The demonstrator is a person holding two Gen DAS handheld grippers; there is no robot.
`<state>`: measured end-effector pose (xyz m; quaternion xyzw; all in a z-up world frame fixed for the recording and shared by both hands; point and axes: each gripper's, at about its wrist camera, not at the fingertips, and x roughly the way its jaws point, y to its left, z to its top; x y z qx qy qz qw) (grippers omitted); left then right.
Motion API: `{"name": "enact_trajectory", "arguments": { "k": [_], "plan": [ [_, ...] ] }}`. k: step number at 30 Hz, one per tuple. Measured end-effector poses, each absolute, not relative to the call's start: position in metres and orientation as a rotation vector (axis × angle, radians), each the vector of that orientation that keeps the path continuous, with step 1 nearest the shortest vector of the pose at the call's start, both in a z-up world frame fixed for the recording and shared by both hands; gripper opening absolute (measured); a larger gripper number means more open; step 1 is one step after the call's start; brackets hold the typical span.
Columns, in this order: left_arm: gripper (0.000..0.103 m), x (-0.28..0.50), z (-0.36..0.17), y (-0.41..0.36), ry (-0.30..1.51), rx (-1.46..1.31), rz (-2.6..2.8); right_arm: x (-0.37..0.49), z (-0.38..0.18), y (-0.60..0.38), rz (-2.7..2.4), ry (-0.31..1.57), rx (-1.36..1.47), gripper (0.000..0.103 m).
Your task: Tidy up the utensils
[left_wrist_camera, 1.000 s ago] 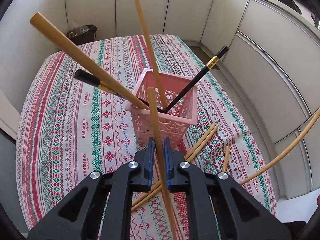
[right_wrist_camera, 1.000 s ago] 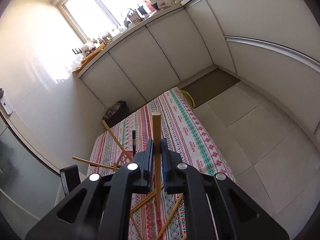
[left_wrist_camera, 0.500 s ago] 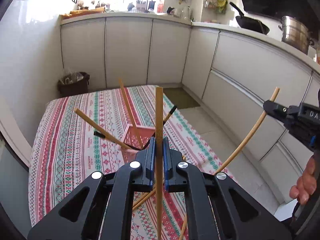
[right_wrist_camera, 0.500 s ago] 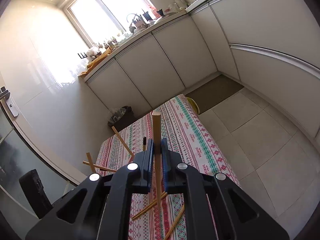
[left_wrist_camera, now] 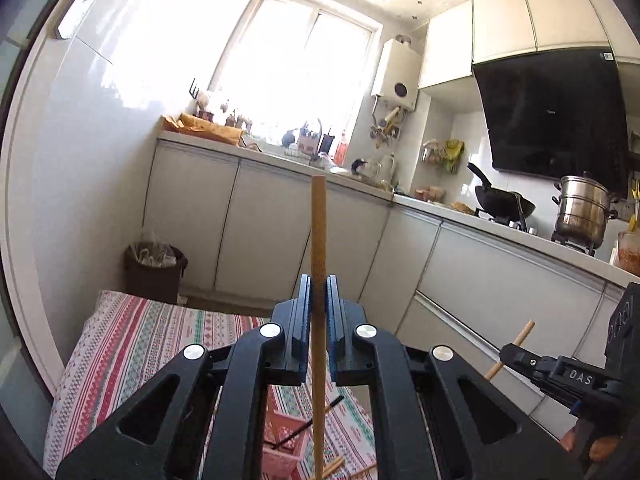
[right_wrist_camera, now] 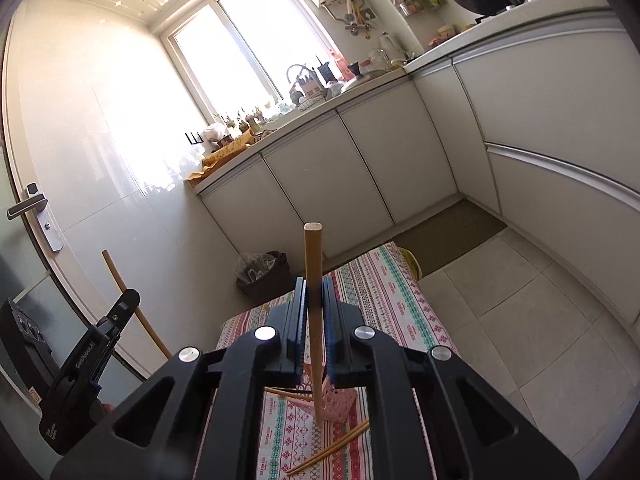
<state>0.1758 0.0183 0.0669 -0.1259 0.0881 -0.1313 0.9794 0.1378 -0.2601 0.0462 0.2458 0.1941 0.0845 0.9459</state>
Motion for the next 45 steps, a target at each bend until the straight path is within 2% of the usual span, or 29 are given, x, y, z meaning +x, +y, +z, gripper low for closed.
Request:
{"name": "enact_trajectory", "arguments": {
  "k": [8,14,15,16,17,19,24,28,32,40,45],
  "plan": [
    [0.006,0.214,0.055,0.007,0.097,-0.240,-0.160,0.155,0.061,-0.248,0.182,0.348,0.469,0.008],
    [0.007,0.233,0.006,-0.009,0.060,-0.184,-0.056,0.175,0.055,-0.241,0.201,0.352,0.457,0.008],
    [0.016,0.237,-0.004,-0.011,0.078,-0.181,-0.046,0.178,0.053,-0.240,0.204,0.357,0.460,0.008],
    [0.030,0.239,-0.013,-0.011,0.108,-0.193,-0.047,0.181,0.051,-0.239,0.209,0.363,0.461,0.008],
    [0.033,0.238,-0.017,-0.007,0.122,-0.210,-0.046,0.183,0.049,-0.237,0.213,0.367,0.459,0.008],
    [0.037,0.229,-0.011,0.003,0.103,-0.248,-0.045,0.188,0.047,-0.233,0.218,0.372,0.449,0.008],
    [0.047,0.190,0.051,0.031,0.009,-0.325,-0.058,0.200,0.049,-0.220,0.226,0.360,0.420,0.008],
    [0.049,0.155,0.084,0.047,-0.036,-0.309,-0.052,0.210,0.049,-0.206,0.229,0.354,0.384,0.008],
    [0.054,0.127,0.088,0.072,-0.061,-0.364,-0.011,0.219,0.043,-0.189,0.230,0.364,0.339,0.008],
    [0.054,0.132,0.085,0.093,-0.007,-0.400,0.002,0.230,0.016,-0.150,0.274,0.405,0.230,0.011],
    [0.054,0.130,0.087,0.104,-0.007,-0.420,0.007,0.223,0.023,-0.145,0.270,0.389,0.228,0.012]
  ]
}}
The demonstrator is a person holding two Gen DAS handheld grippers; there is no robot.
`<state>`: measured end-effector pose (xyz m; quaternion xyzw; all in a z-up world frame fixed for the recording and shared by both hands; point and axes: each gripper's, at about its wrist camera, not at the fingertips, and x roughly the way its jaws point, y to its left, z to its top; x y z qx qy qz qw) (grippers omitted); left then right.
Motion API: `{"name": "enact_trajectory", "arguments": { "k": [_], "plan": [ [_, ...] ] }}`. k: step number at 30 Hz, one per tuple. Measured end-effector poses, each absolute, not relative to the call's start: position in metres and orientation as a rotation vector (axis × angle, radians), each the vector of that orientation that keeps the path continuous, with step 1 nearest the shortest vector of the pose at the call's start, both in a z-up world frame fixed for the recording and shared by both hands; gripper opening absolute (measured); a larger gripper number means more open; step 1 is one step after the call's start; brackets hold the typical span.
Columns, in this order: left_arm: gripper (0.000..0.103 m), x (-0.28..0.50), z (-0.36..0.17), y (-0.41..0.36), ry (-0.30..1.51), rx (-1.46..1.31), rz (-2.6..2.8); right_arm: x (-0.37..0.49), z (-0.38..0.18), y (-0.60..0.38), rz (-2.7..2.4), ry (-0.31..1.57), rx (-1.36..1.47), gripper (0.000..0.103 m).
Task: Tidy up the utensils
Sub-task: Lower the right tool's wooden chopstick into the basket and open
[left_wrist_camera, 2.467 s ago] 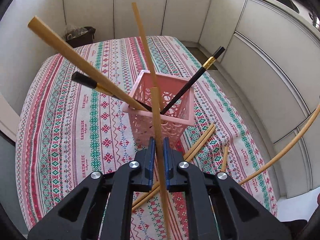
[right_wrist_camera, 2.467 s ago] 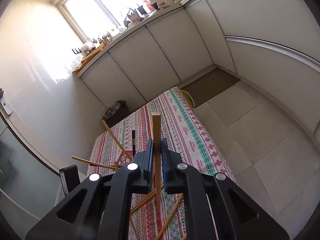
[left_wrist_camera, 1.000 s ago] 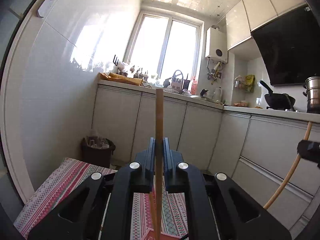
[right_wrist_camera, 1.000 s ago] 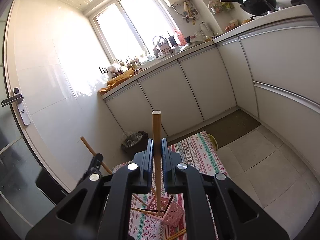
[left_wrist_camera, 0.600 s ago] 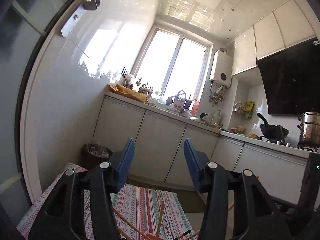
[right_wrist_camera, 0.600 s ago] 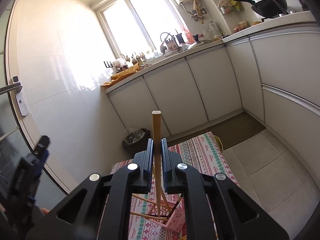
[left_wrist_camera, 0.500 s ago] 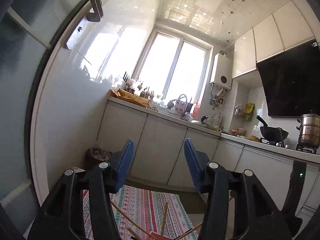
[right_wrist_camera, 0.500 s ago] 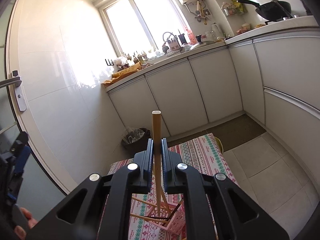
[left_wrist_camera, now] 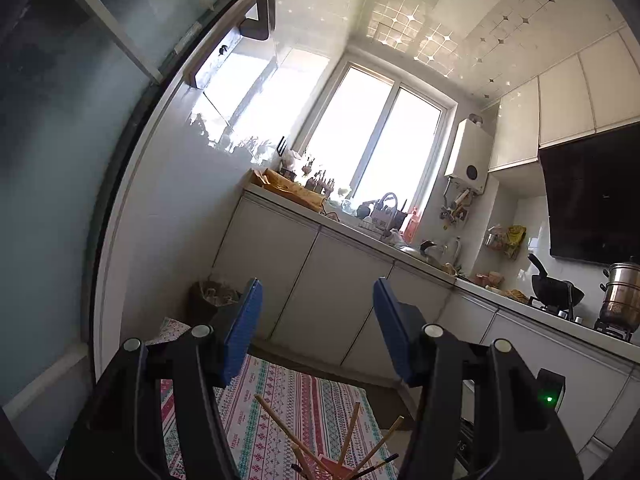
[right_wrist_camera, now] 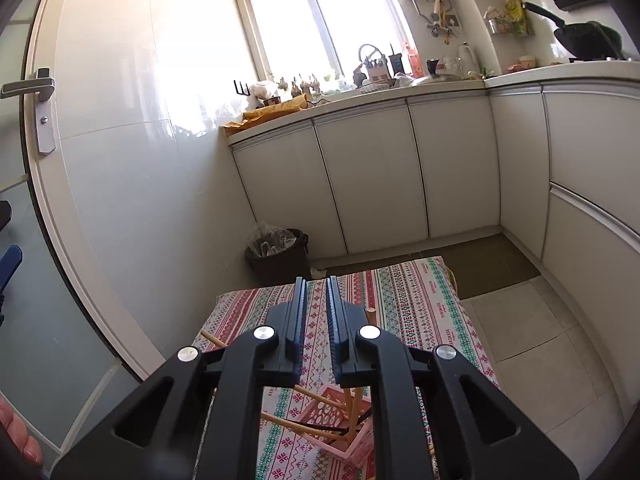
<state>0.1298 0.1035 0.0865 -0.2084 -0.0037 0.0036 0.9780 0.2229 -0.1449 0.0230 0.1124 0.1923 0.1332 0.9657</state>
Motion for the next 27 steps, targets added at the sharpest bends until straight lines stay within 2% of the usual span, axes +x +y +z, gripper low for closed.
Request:
{"name": "enact_trajectory", "arguments": {
  "k": [4,6,8,9,11,13,16,27],
  "plan": [
    [0.054,0.127,0.087,0.103,0.004,-0.412,-0.006,0.208,0.038,-0.150,0.261,0.356,0.235,0.012],
    [0.055,0.126,0.086,0.101,0.014,-0.402,-0.016,0.198,0.043,-0.155,0.256,0.344,0.246,0.018],
    [0.057,0.125,0.085,0.098,0.030,-0.389,-0.032,0.185,0.046,-0.161,0.251,0.332,0.259,0.047],
    [0.060,0.126,0.084,0.095,0.042,-0.379,-0.039,0.178,0.046,-0.165,0.245,0.322,0.269,0.054],
    [0.068,0.125,0.082,0.091,0.059,-0.363,-0.052,0.165,0.045,-0.173,0.227,0.304,0.284,0.080],
    [0.082,0.124,0.078,0.084,0.080,-0.338,-0.059,0.153,0.042,-0.180,0.197,0.295,0.294,0.095],
    [0.096,0.126,0.071,0.074,0.125,-0.300,-0.078,0.144,0.035,-0.188,0.165,0.341,0.280,0.096],
    [0.096,0.139,0.035,0.031,0.279,-0.115,-0.148,0.112,-0.010,-0.219,0.082,0.482,0.262,0.096]
  ]
}}
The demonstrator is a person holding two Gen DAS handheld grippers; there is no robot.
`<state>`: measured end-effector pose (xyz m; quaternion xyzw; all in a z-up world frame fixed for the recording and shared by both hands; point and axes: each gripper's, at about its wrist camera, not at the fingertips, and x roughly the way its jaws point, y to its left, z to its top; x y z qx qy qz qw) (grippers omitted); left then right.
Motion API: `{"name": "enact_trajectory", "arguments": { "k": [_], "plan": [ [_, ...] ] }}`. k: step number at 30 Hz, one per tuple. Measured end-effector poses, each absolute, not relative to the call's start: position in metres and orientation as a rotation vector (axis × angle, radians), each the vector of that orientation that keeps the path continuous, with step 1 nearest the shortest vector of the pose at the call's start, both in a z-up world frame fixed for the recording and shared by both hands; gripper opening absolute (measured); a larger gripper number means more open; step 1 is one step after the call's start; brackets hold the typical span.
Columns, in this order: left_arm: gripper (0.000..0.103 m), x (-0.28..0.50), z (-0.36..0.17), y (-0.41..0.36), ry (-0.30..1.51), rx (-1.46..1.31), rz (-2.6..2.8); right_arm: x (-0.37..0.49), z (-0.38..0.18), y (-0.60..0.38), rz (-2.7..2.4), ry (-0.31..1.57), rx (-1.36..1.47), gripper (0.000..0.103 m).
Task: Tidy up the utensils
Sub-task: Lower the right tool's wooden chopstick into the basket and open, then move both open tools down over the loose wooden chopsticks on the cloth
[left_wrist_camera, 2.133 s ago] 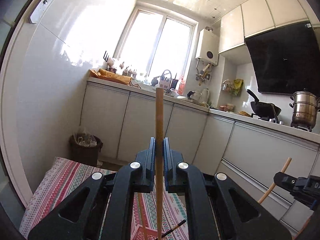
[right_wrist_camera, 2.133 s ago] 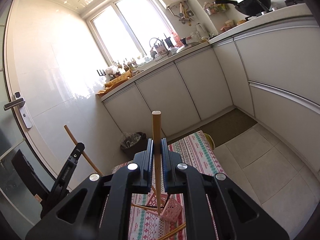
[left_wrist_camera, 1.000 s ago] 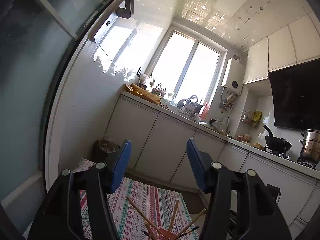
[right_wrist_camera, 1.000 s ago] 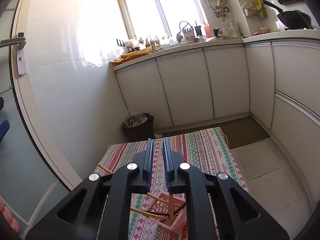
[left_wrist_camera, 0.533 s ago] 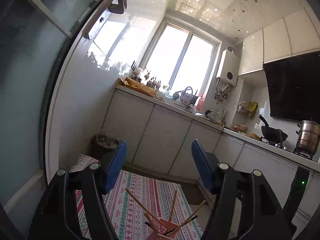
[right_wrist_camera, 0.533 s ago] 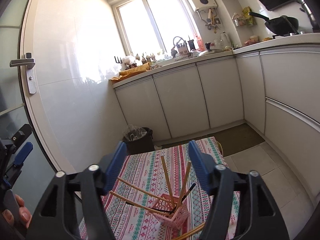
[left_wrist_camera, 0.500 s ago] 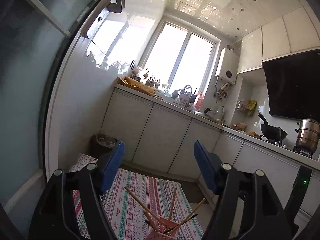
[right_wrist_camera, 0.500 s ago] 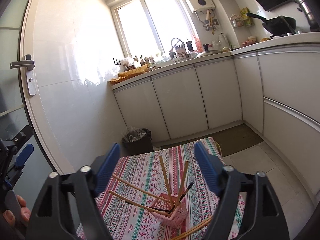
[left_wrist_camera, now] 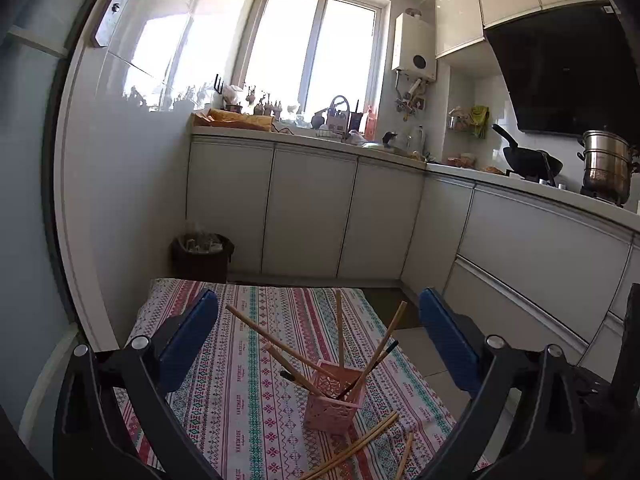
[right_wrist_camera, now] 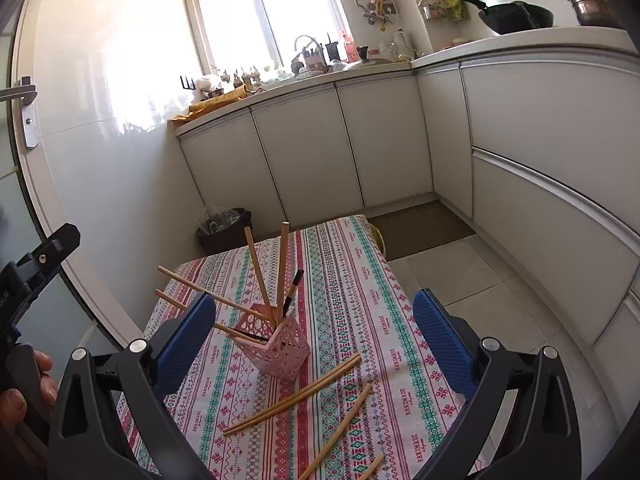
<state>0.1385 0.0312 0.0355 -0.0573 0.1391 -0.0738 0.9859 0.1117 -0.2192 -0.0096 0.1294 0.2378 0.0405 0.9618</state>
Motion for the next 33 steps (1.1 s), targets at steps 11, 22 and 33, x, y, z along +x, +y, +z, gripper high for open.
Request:
{"name": "enact_trajectory", "arguments": {
  "k": [11,22,33],
  "plan": [
    [0.096,0.137,0.014,0.002,0.342,0.024,-0.175,0.097,-0.009,-0.230,0.060,0.444,0.272,0.096],
    [0.083,0.169,-0.094,-0.087,0.829,0.462,-0.543,0.100,-0.061,-0.297,-0.151,0.577,0.398,0.096],
    [0.061,0.249,-0.182,-0.161,1.298,0.542,-0.628,0.107,-0.093,-0.349,-0.208,0.757,0.571,0.096]
  ]
}}
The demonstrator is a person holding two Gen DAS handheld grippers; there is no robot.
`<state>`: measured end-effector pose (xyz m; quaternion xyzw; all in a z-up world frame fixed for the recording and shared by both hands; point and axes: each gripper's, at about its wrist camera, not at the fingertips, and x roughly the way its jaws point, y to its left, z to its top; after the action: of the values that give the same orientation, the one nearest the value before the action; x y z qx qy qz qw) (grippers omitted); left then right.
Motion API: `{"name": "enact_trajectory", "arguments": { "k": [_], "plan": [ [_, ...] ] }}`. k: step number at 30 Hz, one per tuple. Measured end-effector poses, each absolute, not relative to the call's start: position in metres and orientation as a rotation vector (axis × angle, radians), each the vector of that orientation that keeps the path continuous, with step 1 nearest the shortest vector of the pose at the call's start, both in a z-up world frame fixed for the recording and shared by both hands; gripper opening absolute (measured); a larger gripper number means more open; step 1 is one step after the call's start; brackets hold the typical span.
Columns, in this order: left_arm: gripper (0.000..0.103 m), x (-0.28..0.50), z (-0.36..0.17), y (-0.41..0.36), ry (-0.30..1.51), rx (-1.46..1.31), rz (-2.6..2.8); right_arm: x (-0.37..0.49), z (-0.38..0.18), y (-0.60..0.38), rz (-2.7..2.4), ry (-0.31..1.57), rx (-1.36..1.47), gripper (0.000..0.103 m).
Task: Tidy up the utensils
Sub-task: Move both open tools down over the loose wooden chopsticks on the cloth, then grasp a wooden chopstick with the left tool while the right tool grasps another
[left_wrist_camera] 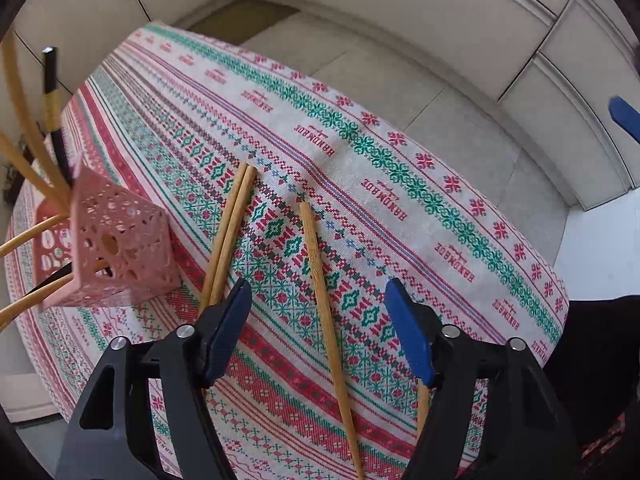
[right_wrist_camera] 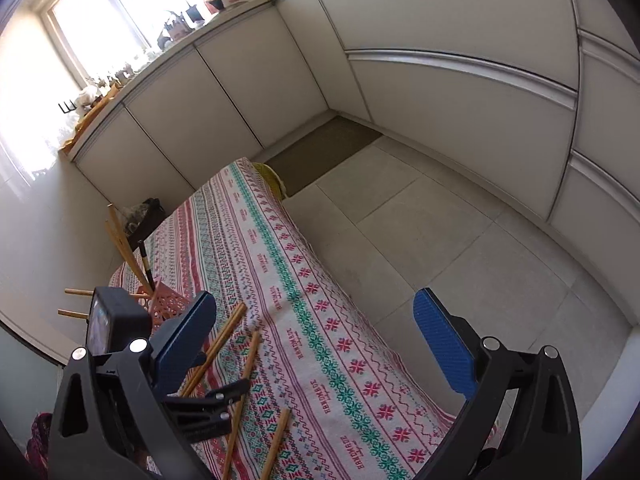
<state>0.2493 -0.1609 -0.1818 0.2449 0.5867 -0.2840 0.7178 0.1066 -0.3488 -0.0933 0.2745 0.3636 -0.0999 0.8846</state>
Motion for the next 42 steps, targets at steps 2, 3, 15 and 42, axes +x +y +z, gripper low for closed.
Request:
{"name": "enact_trajectory", "arguments": {
  "k": [2,3,15,42],
  "plan": [
    [0.059,0.257,-0.193,-0.169,1.328,0.594,-0.579,0.106,-0.100,-0.360,-0.223,0.783,0.612,0.096],
    [0.056,0.259,-0.198,-0.173,1.348,0.607,-0.577,0.106,-0.102,-0.365,-0.233,0.794,0.634,0.096],
    [0.006,0.262,-0.218,-0.167,1.404,0.477,-0.548,0.113,-0.127,-0.371,-0.228,0.926,0.689,0.096],
    [0.007,0.139,-0.078,0.008,0.904,0.025,-0.496,0.138,-0.198,-0.180,-0.325,1.406,0.374,0.009]
  ]
}}
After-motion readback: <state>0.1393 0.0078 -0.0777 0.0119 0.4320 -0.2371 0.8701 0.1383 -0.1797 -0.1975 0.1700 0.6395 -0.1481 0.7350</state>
